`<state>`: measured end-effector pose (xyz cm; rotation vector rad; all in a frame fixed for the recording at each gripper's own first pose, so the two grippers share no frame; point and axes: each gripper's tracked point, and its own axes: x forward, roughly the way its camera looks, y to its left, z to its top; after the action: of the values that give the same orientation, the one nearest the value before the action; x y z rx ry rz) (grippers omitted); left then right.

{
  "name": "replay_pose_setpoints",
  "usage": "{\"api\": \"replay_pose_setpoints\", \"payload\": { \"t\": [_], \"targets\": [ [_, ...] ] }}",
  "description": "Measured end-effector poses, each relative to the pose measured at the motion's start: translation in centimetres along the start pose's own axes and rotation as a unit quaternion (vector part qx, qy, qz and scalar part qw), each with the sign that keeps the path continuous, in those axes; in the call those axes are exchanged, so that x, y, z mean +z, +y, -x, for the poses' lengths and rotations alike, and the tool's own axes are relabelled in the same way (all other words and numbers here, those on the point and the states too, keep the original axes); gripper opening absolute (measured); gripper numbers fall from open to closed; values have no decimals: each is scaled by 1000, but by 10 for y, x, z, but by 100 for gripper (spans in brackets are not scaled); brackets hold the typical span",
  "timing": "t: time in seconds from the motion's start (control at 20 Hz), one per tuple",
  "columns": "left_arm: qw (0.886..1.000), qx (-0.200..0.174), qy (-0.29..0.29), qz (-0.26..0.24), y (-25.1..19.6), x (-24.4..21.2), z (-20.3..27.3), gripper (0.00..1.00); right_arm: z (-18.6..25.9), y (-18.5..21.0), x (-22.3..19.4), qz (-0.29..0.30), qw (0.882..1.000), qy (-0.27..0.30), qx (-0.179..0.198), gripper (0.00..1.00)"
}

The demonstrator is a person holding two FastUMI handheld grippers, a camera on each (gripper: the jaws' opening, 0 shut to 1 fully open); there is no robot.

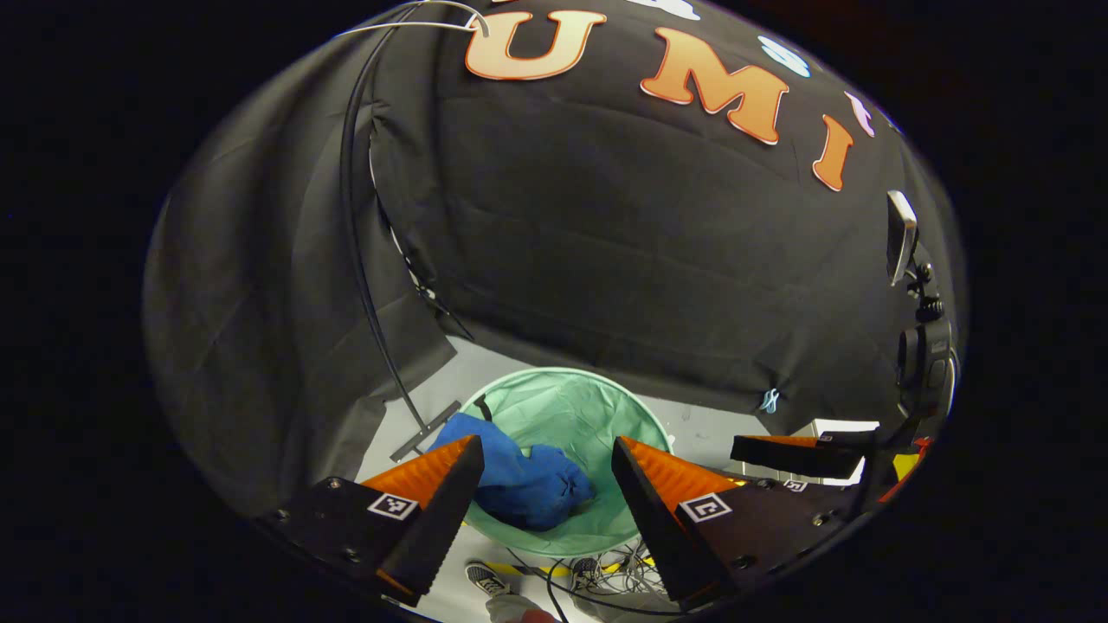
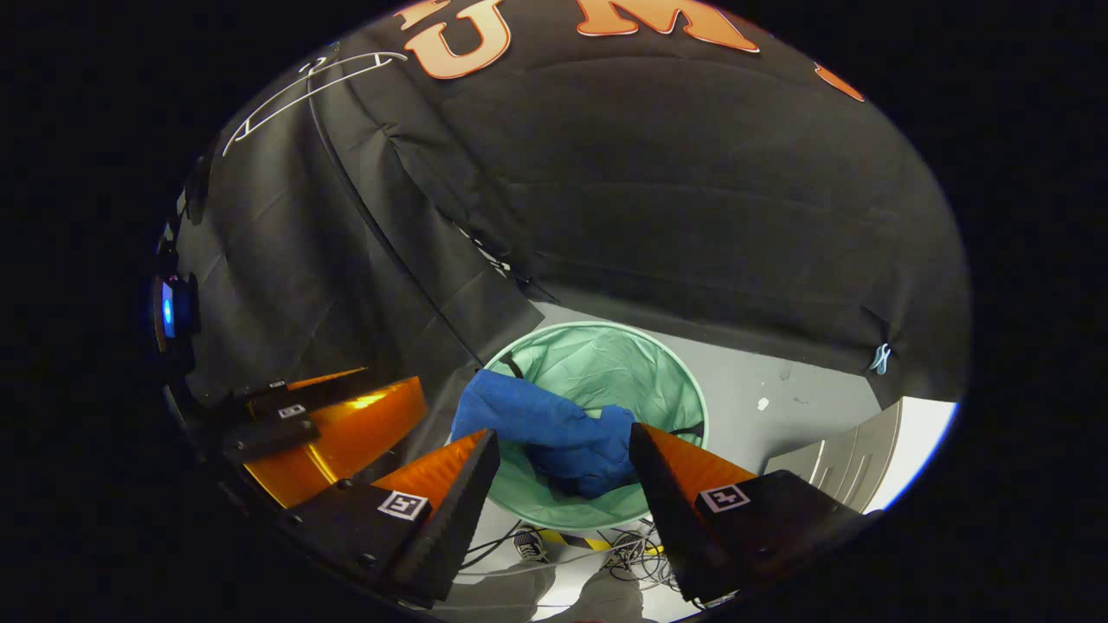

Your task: Grasp the clothes on the hanger with both hands and then place them into the laundry hamper below.

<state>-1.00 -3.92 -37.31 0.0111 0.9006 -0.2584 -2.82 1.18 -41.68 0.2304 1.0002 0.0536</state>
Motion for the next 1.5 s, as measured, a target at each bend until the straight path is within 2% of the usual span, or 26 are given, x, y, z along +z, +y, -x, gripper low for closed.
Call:
{"api": "replay_pose_setpoints", "payload": {
  "t": [0.25,0.55,0.85,1.0,1.05,1.35,1.5],
  "targets": [
    [998,-1,-58,-7,-3,41,33,94,30,10,25,-5,999,-47,2,99],
    [988,-10,-151,8,-6,111,98,94,99,24,95,4,988,-154,1,99],
    [964,-9,-265,-6,-8,181,161,94,205,17,163,43,957,-287,-21,98],
    [954,-16,-300,-4,-12,204,191,94,249,16,176,47,942,-332,-20,98],
    [950,-16,-311,-4,-15,215,203,90,260,17,181,46,936,-348,-19,98],
    [931,-13,-363,-17,-32,253,242,89,330,17,215,59,905,-421,-26,98],
    [922,-6,-386,-22,-35,262,257,89,354,13,219,54,896,-441,-24,91]
  ]
}}
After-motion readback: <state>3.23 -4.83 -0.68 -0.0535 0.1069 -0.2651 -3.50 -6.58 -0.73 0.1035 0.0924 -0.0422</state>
